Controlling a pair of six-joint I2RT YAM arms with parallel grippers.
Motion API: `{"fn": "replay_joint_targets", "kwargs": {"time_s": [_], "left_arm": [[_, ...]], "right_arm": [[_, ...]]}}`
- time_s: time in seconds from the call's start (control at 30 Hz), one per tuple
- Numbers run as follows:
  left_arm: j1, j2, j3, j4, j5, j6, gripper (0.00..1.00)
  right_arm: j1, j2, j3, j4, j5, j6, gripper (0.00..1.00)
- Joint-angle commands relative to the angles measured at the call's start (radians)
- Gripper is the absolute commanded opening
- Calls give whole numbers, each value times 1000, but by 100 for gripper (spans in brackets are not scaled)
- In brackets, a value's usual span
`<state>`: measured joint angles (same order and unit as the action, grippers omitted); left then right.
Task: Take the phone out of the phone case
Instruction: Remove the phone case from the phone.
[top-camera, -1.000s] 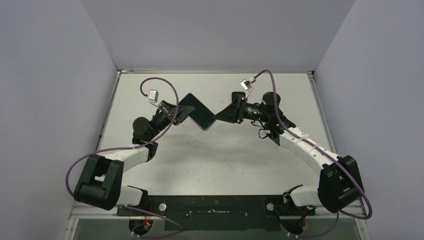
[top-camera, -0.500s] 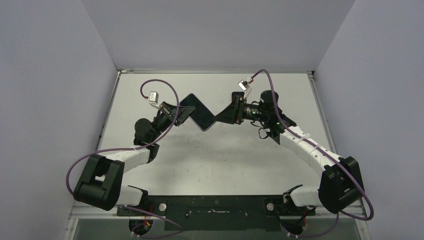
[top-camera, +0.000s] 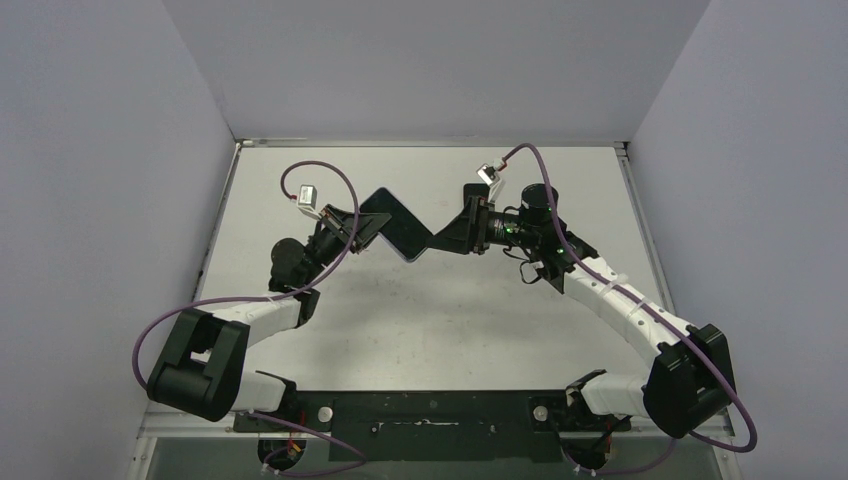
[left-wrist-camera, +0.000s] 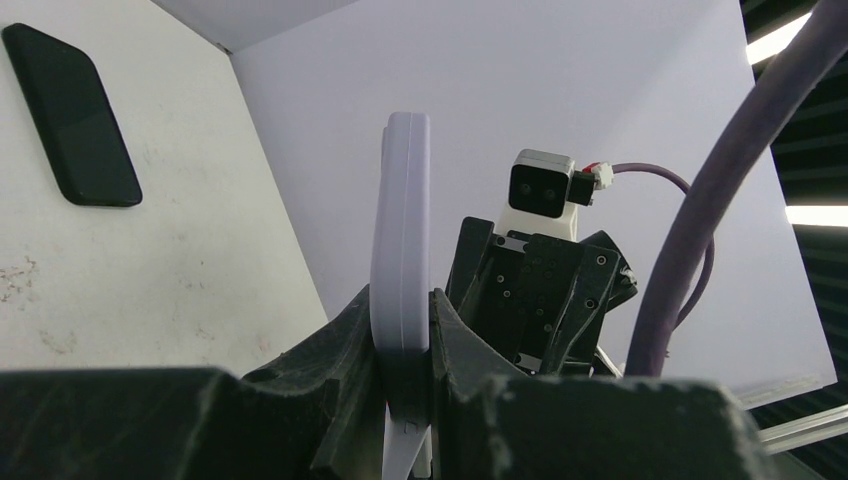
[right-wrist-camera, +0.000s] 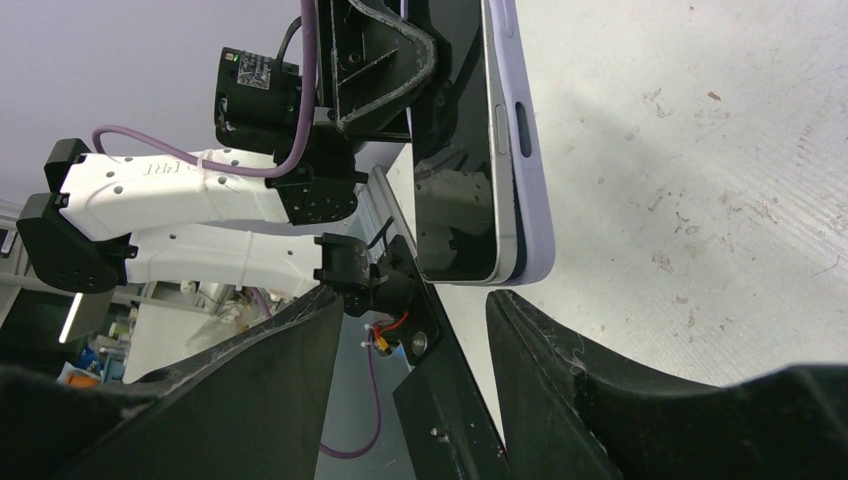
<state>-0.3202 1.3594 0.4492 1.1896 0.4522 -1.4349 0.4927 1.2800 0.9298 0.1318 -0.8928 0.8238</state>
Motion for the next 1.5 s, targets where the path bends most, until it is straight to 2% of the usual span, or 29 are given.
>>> {"fn": "replay_joint_targets", "kwargs": {"time_s": [0.0, 0.43, 0.73, 1.17, 1.47], "left_arm": [[-7, -35, 8, 91, -42, 4, 0], [-34, -63, 18, 72, -75, -2, 0], [-39, -95, -7, 29, -134, 4, 0], [-54, -105, 0, 32, -120, -9, 0], [-60, -107, 1, 57, -126, -38, 0]], "right_arm": [[10, -32, 9, 69, 2, 33, 55], [33, -9, -12, 130, -6, 70, 54], [31, -43, -7, 12, 42, 15, 54], [37, -23, -22, 129, 38, 87, 53], [37, -22, -41, 145, 46, 97, 53]]}}
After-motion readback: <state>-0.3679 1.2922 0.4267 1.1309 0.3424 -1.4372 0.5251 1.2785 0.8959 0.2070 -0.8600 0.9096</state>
